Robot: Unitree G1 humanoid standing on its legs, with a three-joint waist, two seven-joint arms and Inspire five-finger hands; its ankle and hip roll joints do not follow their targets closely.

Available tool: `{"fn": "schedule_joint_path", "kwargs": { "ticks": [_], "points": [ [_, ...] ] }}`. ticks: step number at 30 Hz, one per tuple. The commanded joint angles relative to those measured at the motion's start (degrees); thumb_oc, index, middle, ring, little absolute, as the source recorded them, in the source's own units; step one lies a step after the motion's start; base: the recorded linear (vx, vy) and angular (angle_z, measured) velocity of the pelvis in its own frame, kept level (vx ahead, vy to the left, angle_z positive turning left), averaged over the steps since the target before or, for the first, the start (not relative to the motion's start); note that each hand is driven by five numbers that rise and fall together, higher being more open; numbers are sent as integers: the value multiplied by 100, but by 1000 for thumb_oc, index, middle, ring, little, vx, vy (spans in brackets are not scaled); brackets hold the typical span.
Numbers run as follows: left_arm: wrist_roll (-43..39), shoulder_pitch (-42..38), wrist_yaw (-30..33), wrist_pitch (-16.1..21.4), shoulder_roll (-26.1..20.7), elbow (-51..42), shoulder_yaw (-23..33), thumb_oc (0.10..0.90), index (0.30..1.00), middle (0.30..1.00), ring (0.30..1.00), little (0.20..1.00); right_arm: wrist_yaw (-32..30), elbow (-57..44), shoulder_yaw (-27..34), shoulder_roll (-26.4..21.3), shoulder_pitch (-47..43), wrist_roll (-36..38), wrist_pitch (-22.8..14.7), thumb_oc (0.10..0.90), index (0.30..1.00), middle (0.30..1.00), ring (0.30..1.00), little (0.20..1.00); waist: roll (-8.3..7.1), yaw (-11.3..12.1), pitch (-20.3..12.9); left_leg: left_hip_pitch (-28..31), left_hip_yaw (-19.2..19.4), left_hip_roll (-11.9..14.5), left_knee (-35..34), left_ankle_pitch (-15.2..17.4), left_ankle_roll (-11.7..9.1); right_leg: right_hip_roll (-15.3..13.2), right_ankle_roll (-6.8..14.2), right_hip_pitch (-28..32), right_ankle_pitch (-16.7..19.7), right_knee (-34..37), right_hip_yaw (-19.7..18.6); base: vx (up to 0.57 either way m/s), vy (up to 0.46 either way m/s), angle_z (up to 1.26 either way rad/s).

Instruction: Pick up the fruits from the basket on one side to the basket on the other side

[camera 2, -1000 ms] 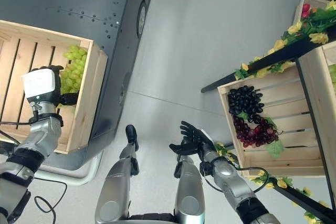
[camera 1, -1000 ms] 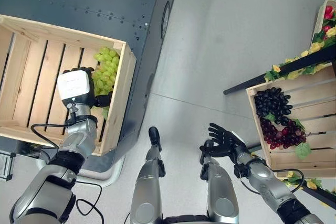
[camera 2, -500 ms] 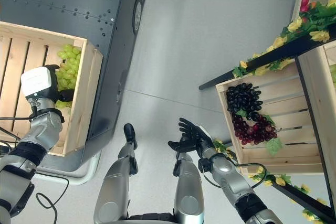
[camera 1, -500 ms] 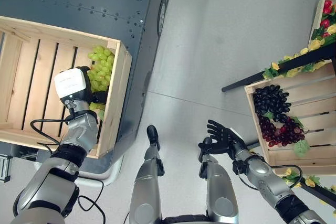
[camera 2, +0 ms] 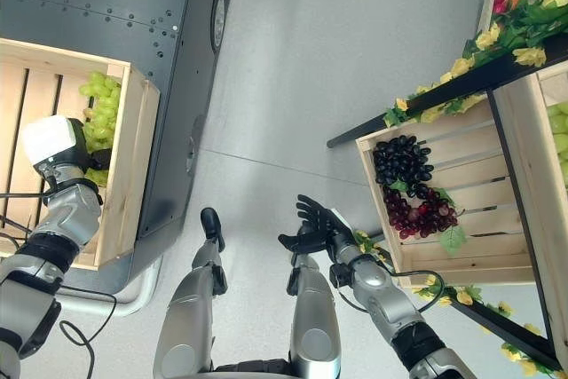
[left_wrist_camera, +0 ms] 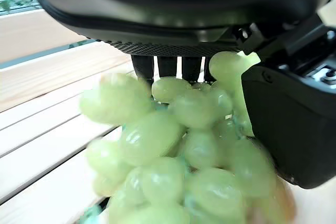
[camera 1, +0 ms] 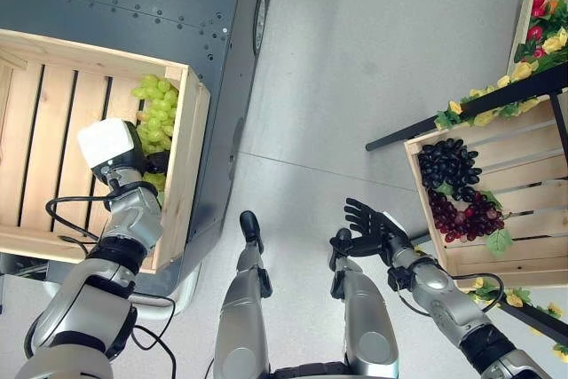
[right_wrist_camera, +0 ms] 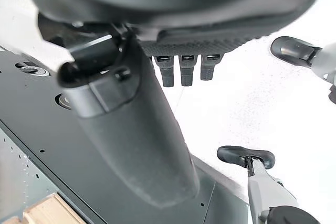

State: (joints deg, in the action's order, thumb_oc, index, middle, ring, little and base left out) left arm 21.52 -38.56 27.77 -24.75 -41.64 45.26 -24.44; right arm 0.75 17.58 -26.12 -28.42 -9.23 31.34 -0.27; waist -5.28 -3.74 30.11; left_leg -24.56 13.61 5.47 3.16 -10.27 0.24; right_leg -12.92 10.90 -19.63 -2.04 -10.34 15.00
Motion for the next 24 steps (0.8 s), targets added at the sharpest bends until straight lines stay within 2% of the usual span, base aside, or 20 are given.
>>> {"fn": "schedule_joint_path", "kwargs": {
  "ticks": [1, 10, 18, 24],
  "points": [
    [97, -394, 246, -199, -168, 239, 241, 400, 300, 300, 300, 300, -156, -540, 124, -70, 48, -157, -201, 800, 900, 900, 900, 900, 6, 35, -32, 16, 121, -205, 783, 896, -288, 150, -109, -499, 484, -134, 5, 0, 0, 0],
    [334, -318, 137, 22, -265, 174, 288, 400, 300, 300, 300, 300, -102, -652, 202, -94, 138, -142, -202, 800, 900, 900, 900, 900, 92, 60, -32, 236, 116, -259, 679, 914, -255, 157, -122, -355, 426, -157, 11, 0, 0, 0],
    [996, 76, 147, 407, -644, -261, 489, 400, 300, 300, 300, 300, 128, -740, 402, -126, 415, -169, -352, 800, 900, 900, 900, 900, 342, 161, -34, 974, 1, -354, 366, 896, -250, 87, -132, 359, 283, -68, 141, -7, -50, 4],
    [1524, 743, -180, 602, -1081, -1017, 751, 400, 300, 300, 300, 300, 295, -816, 587, -71, 748, -201, -370, 800, 900, 900, 900, 900, 495, 206, -435, 1414, -110, -396, -7, 769, -257, 62, -201, 891, 352, 289, 312, 15, -89, 11]
  ]
}}
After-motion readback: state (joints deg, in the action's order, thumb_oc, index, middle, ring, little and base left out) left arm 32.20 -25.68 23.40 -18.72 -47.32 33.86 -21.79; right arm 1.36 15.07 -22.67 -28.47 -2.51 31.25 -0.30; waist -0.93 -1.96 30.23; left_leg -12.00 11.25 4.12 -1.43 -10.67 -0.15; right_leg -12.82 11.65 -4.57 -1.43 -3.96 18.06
